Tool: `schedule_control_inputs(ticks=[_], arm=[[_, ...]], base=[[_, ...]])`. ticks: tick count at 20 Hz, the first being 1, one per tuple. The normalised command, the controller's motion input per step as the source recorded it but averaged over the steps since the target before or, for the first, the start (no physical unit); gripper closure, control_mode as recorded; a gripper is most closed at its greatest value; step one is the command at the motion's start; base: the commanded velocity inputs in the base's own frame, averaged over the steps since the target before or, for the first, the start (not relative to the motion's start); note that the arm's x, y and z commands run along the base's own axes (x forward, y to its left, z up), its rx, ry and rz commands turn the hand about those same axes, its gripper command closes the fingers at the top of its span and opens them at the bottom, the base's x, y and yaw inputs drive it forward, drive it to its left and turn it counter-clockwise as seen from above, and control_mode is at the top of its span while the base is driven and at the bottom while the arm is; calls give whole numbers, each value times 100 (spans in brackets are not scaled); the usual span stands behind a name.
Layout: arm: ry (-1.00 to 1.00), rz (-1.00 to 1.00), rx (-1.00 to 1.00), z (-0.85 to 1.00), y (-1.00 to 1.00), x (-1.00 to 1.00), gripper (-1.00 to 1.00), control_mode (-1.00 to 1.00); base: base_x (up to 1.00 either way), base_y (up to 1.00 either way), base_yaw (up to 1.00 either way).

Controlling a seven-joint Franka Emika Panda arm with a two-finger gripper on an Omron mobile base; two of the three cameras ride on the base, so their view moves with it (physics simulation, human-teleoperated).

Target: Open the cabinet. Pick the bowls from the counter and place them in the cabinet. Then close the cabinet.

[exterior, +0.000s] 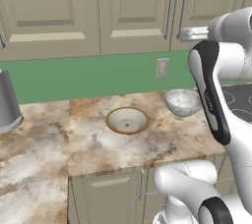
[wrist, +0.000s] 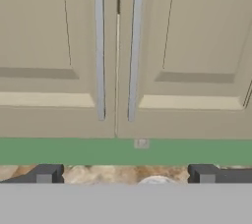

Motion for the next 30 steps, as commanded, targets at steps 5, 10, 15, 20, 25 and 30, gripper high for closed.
schedule_control_inputs(ticks=[5, 10, 15, 20, 25, 30], arm=[[-3, 0, 1, 0, -31, 19, -100, -100], [-3, 0, 0, 0, -2, 19, -100, -100], [0, 0, 0, 0, 0, 25, -100, -100], [0, 0, 0, 0, 0, 30, -100, -100], [0, 0, 0, 0, 0, 29, -100, -100], [0, 0, 0, -5, 2, 30, -100, -100]], base=[[0, 0, 0], [0, 0, 0], [0, 0, 0], [0, 0, 0], [0, 0, 0], [0, 0, 0]])
